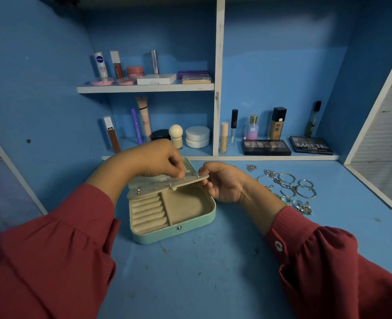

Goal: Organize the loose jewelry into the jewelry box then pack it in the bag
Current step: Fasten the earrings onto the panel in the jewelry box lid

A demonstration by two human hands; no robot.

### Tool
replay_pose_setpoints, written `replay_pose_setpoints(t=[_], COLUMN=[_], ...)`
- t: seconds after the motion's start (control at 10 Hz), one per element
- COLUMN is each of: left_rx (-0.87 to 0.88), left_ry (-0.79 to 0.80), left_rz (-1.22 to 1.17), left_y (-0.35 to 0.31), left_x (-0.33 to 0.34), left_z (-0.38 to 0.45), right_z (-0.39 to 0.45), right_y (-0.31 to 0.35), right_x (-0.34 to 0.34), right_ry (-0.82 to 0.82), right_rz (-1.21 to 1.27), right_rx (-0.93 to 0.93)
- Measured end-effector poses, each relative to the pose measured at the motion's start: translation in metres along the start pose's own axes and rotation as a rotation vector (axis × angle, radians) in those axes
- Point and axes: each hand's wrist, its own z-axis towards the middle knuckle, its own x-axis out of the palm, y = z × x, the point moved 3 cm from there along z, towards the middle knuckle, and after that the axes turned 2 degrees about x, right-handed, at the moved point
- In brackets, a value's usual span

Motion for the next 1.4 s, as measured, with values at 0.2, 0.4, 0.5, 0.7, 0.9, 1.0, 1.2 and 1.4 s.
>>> replay_pose_setpoints(t=[0.2,0.4,0.5,0.7,0.9,1.0,1.2,1.4], left_rx=[0.087,0.058,0.063,0.048,0.034,0.005,-0.199,-0.286], left_ry=[-0.051,-0.011,0.013,0.059,0.035,-0.211,-0.494,-0.321], left_rz=[-0.183,-0.130,-0.102,-0.078,-0.137,-0.363,-0.594,-0.758], left_y=[-0.005,-0.005,-0.006,-0.011,-0.003,0.016,0.077,0.109], left_x=[0.000,0.000,0.003,0.008,0.001,-0.011,0.001,0.028], left_z=[-0.009,-0.010,-0.010,-0.007,-0.017,-0.031,-0.058,-0.076], right_z=[0.000,0.000,-0.001,-0.001,-0.001,-0.003,-0.004,-0.004], right_y=[0.000,-0.001,0.000,-0.001,0.000,0.001,0.005,0.006], right_x=[0.000,0.000,0.000,0.000,0.002,0.005,0.007,0.015], right_ry=[0.014,0.004,-0.006,-0.021,0.008,-0.004,0.085,0.057], right_rz=[0.018,0.027,0.027,0.030,0.049,0.052,0.178,0.005], right_rx=[0.008,0.013,0.012,-0.002,-0.014,-0.010,-0.047,-0.155])
